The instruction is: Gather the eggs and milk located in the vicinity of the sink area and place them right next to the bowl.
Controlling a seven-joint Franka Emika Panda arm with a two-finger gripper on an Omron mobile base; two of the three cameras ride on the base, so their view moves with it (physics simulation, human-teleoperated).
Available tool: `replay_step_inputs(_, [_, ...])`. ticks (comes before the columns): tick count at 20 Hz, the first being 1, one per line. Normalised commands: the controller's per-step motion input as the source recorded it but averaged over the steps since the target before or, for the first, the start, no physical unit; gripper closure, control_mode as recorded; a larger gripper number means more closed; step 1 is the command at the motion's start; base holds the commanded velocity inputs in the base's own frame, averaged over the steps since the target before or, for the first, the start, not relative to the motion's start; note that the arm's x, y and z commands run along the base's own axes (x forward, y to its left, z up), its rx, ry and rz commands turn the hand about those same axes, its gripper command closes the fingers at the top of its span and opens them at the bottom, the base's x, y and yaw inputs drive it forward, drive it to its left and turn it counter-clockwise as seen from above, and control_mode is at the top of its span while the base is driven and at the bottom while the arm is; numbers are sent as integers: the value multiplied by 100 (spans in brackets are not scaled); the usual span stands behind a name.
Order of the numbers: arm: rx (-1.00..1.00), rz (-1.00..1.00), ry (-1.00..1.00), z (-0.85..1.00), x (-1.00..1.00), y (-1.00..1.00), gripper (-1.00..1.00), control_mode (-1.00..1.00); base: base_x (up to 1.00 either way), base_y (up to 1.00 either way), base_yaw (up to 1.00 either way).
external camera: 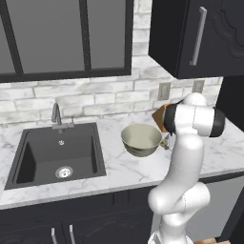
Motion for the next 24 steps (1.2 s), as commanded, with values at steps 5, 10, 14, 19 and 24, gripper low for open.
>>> replay_step_inputs(5, [0, 0, 3, -28, 10, 0, 100, -100, 0, 0, 0])
replay_step_inputs(10, [0, 0, 0, -8, 4, 0, 100, -100, 0, 0, 0])
replay_step_inputs(14, [0, 0, 0, -4, 0, 4, 100, -100, 0, 0, 0])
replay_step_inputs(19, [0, 0, -3, -2, 0, 16, 100, -100, 0, 0, 0])
replay_step_inputs(24, [0, 0, -2, 0, 0, 19, 100, -100, 0, 0, 0])
